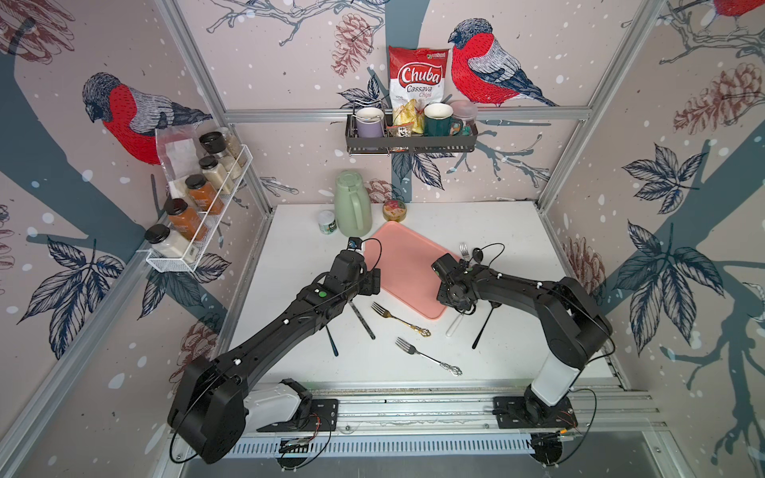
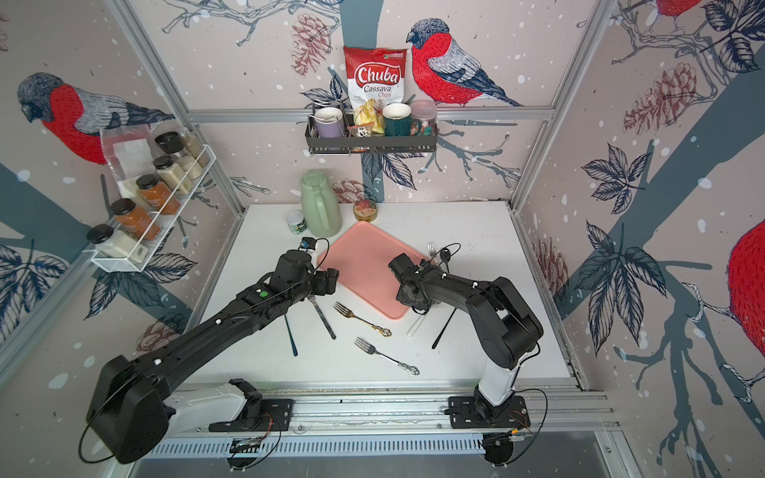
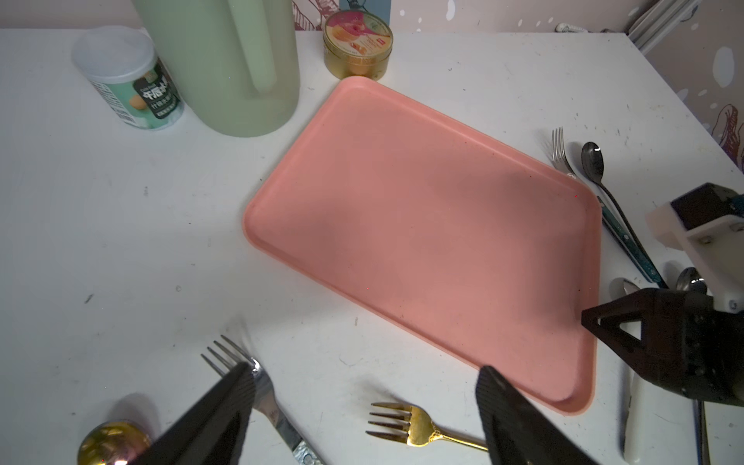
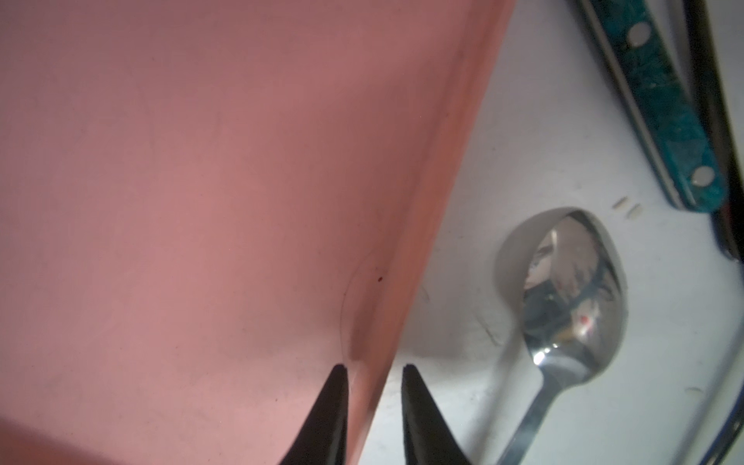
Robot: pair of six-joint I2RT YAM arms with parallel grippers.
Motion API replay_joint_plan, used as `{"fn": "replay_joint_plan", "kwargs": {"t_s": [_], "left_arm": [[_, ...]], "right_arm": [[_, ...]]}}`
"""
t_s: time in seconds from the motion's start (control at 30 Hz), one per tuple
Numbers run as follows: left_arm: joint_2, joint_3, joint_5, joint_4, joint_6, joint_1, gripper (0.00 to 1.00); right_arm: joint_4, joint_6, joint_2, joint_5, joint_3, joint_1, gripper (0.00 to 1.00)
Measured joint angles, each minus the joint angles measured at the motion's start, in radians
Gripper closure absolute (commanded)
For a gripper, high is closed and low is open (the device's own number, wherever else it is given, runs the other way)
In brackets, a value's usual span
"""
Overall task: Set the spoon and fork side by side
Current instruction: Adjust the tray at the center of the board.
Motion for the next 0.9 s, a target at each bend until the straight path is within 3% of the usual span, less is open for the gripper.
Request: {"fn": "replay_joint_plan", "kwargs": {"t_s": [0.23, 0.37, 0.7, 0.9], "left_arm": [[-0.089, -0.029, -0.037, 0.025, -0.008, 0.004, 0.09], [-0.093, -0.03, -0.049, 0.025, -0.008, 0.006, 0.09], [-0.094, -0.052, -0.045, 0.026, -0.008, 0.008, 0.08], [-0.089, -0.053, -0.047, 0.026, 0.003, 0.008, 0.07]], "right_arm": [[-0.007, -0.003, 0.0, -0.009, -0.001, 0.002, 0.83], [-0.007, -0.021, 0.011, -0.01, 0.005, 0.002, 0.83], [0.011, -0.045, 0.055, -0.009, 0.038, -0.002, 0.97], [-0.012, -0.103, 0.062, -0.02, 0.06, -0.025, 0.97]]}}
